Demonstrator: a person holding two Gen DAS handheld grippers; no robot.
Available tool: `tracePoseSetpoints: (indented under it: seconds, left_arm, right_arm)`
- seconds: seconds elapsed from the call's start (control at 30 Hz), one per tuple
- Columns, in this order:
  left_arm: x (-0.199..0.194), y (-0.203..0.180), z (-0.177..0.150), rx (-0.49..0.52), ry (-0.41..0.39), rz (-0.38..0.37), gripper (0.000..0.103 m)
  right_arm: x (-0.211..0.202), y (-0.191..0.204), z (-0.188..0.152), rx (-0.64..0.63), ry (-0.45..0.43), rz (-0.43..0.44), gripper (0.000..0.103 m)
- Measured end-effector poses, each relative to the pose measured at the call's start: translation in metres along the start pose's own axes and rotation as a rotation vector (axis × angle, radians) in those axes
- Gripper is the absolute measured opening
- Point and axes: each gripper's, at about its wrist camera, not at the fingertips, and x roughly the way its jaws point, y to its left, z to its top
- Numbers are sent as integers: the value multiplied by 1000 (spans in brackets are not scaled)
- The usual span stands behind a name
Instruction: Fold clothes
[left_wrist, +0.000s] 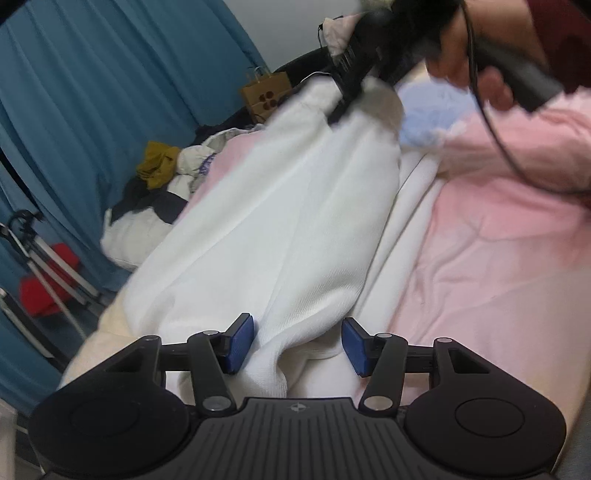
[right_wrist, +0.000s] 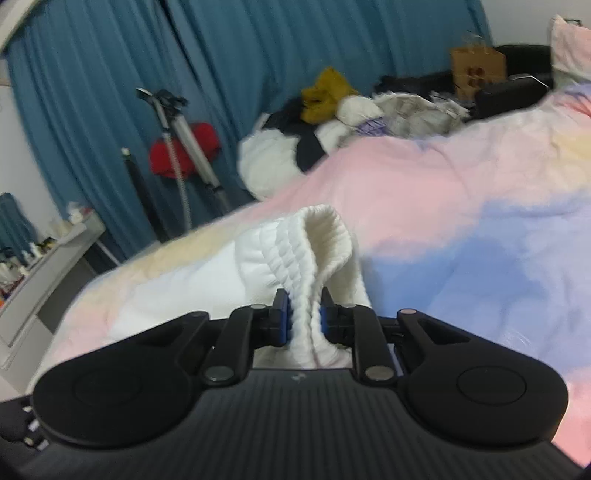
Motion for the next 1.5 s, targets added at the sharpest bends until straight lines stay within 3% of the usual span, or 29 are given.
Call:
tracePoseSetpoints:
  seconds: [0.07,0.17,0.3,0.37,0.47,0.53,0.57,0.7,0.83,0.93,1.07,1.17,1.27,1.5]
  left_arm:
    - [-2,5,0,-30,-6,-22,55]
    - [-6,19,0,-110,-19,-52,60]
    - [-23,43,3,-290,-49,-77,80]
    - [-31,54,6,-386,-67,-94,83]
    - [-35,82,1,-619,-89,-187,86]
    - [-35,106,-9,-818,-104,-248,89]
    - [-34,116,-15,-888,-105,-243,90]
    - [-22,148,-35,-1073,-78,-153,91]
    - [6,158,-48,-1138,50,-72,91]
    - [19,160,-60,-1183,104,-84,91]
    - [18,161,-63,-1197,101,-89,92]
    - [20,162,-62,-1195,109,-91,92]
    - [26,161,-65,-1216,112,-109,92]
    - [38,160,-81,-1289,104,-172,98]
  right_arm:
    - [16,-18,-7,70,54,-17,20]
    - [18,-34,-10,189,64,32,24]
    - [-3,-40,-8,273,82,99,34]
    - [-17,-40,-8,288,75,89,57]
    - [-26,-39,-12,313,76,74,85]
    - [-24,-42,-18,328,106,88,84]
    - [-21,-44,-22,336,124,91,84]
    - [2,-47,-31,347,180,84,84]
    - [24,-47,-36,353,210,102,85]
    - [32,-43,-37,352,216,104,86]
    - [20,-34,-33,347,158,160,86]
    - [-2,-20,-24,318,74,297,85]
    - [-7,-10,-18,280,45,361,85]
    - [31,-14,-32,313,128,210,85]
